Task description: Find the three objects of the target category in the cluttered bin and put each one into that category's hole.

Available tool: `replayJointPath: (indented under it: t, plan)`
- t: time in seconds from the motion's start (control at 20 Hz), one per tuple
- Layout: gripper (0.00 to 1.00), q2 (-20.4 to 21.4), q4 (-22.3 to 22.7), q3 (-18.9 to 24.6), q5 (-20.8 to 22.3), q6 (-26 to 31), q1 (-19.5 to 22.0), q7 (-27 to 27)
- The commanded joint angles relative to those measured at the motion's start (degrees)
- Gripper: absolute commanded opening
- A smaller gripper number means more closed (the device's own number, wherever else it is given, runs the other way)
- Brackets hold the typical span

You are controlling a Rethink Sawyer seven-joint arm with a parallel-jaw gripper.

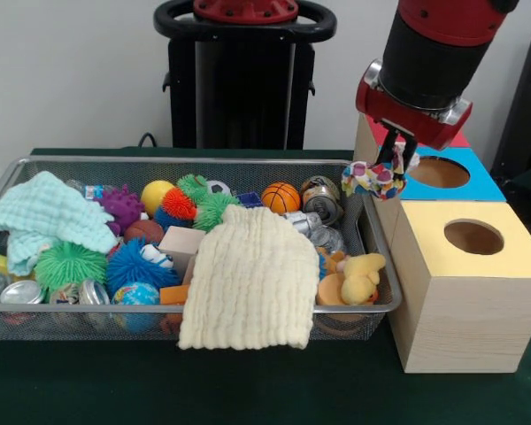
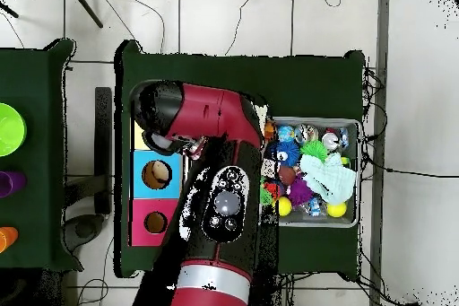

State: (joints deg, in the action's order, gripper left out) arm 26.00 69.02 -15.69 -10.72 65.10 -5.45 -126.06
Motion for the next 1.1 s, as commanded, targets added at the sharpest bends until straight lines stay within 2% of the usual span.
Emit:
replayJointPath:
  t: [0.05, 0.55, 1.1]
  plan:
    - [0.00, -2.8, -2.8, 0.8, -2.3, 7.0, 0.0, -17.3]
    - [0.00, -3.6, -3.2, -0.4, -3.4, 6.6, -1.1, -19.4]
    - [0.00, -2.8, 0.1, -0.7, -4.5, 2.9, -2.1, -20.5]
